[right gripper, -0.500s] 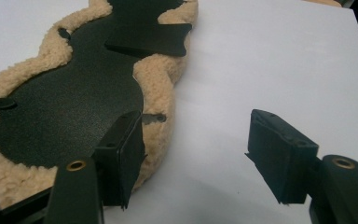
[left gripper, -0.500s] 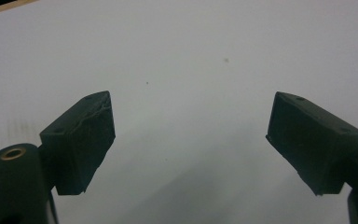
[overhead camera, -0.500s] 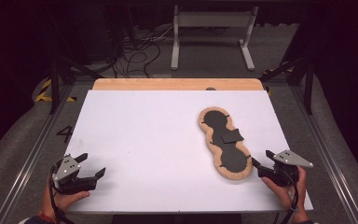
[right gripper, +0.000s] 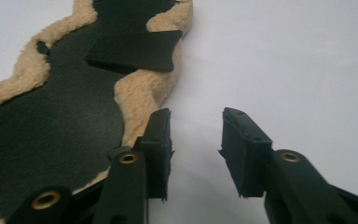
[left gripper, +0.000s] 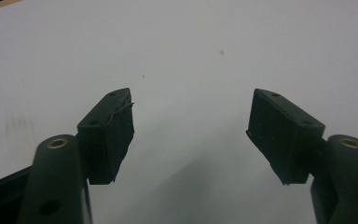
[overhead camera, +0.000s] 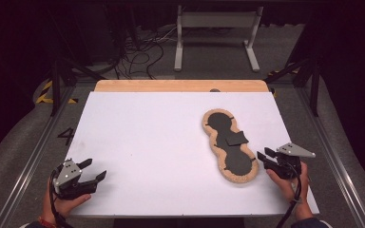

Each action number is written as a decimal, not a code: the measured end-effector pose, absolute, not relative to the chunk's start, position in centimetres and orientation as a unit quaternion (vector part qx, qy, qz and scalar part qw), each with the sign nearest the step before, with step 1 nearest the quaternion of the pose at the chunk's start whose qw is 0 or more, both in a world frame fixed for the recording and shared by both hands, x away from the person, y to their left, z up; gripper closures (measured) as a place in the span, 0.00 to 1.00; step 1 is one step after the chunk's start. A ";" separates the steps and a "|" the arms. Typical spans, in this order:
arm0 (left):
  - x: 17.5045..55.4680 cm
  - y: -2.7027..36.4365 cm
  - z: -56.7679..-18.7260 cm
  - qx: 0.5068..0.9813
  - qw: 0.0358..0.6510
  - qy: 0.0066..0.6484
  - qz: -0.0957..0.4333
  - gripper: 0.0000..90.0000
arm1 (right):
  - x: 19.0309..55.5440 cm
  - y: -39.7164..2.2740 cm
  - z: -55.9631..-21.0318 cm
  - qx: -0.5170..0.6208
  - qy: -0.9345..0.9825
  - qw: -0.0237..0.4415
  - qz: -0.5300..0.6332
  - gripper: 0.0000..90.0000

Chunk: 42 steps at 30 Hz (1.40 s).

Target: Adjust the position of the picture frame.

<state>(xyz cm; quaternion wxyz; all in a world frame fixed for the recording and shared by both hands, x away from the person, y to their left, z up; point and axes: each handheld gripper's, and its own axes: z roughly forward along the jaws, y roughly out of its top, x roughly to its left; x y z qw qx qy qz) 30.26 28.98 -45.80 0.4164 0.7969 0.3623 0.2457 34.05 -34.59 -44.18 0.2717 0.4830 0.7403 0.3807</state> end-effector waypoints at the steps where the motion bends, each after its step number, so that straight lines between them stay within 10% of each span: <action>1: 30.3 28.9 -45.8 0.798 0.416 0.361 0.244 0.39 | 34.5 -34.7 -44.1 0.481 0.743 0.269 0.379 0.77; 11: 30.4 28.8 -45.5 0.812 0.406 0.350 0.229 1.00 | 37.8 -34.8 -44.9 0.476 0.768 0.226 0.364 0.98; 42: 30.6 28.0 -45.8 0.829 0.397 0.339 0.199 1.00 | 37.6 -30.6 -45.5 0.397 0.824 0.171 0.365 1.00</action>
